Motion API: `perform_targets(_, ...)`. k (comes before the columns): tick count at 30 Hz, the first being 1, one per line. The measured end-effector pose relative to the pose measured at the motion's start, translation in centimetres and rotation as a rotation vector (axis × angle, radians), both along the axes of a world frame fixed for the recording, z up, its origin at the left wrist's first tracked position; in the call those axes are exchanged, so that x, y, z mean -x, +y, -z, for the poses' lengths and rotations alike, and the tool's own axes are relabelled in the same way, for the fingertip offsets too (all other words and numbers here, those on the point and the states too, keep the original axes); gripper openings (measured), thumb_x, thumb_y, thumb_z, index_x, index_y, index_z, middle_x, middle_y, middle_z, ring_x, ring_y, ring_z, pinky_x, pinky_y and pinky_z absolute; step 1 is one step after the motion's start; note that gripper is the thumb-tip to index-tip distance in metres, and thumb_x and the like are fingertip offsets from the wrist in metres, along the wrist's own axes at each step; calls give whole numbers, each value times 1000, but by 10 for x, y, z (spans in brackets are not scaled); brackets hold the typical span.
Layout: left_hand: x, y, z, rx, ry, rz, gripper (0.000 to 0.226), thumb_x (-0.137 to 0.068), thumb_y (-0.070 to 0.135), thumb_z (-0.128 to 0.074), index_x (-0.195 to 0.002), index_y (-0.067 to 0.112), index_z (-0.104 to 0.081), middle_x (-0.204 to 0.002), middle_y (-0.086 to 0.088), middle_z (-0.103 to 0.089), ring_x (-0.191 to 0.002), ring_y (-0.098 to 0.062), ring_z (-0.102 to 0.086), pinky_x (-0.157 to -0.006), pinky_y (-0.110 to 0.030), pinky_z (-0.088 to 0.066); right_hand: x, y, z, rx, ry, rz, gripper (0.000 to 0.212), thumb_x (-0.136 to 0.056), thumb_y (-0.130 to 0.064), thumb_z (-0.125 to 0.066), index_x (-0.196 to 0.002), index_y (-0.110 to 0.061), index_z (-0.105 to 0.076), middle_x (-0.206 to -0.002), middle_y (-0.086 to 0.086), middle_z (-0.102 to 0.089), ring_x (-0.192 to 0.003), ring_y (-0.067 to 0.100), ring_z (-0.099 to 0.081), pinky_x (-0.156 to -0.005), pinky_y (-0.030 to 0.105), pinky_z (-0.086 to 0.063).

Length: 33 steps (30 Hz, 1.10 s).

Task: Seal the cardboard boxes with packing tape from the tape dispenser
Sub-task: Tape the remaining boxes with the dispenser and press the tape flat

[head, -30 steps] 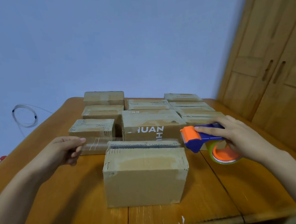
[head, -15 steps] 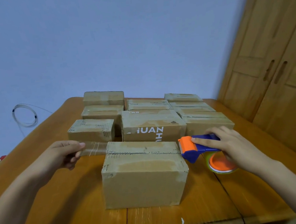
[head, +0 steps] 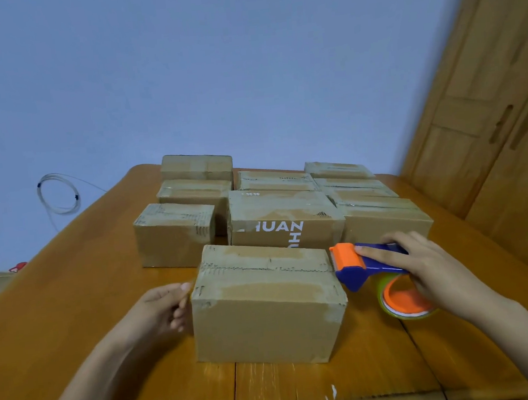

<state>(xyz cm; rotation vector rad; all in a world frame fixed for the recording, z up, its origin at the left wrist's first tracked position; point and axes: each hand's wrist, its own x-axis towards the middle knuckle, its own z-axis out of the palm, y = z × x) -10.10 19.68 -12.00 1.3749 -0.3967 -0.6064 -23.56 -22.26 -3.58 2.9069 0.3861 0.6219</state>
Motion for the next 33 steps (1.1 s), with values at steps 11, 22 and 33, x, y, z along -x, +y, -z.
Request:
perform_targets(11,10,-21,-2,-438,-118,-118,39,-102,18,-40,-77,-6,-57,-45,-6,-44,-36,-18,-42,-42,-24,-38,1,2,2,-37,-24,7,120,-45,19,-82,-140,-40,-37,-110,3,-60,-94,16,-43,-64,31,-45)
perform_targets(22,33,-35,-82,-474,-607,-676,39,-101,27,-41,-72,6,-58,-70,-6,-67,-68,-21,-64,-72,-45,-54,8,20,5,-27,-74,32,117,-40,12,-88,-136,-34,-42,-106,5,-63,-87,26,-62,-60,34,-52)
perform_targets(33,53,-107,-96,-1047,-1072,35,56,-101,50,-24,-153,30,-17,-160,12,-8,-147,-6,-1,-118,-34,4,14,70,31,-174,-91,-10,112,-51,10,-83,-142,-36,-37,-118,-1,-54,-101,15,-46,-70,29,-52)
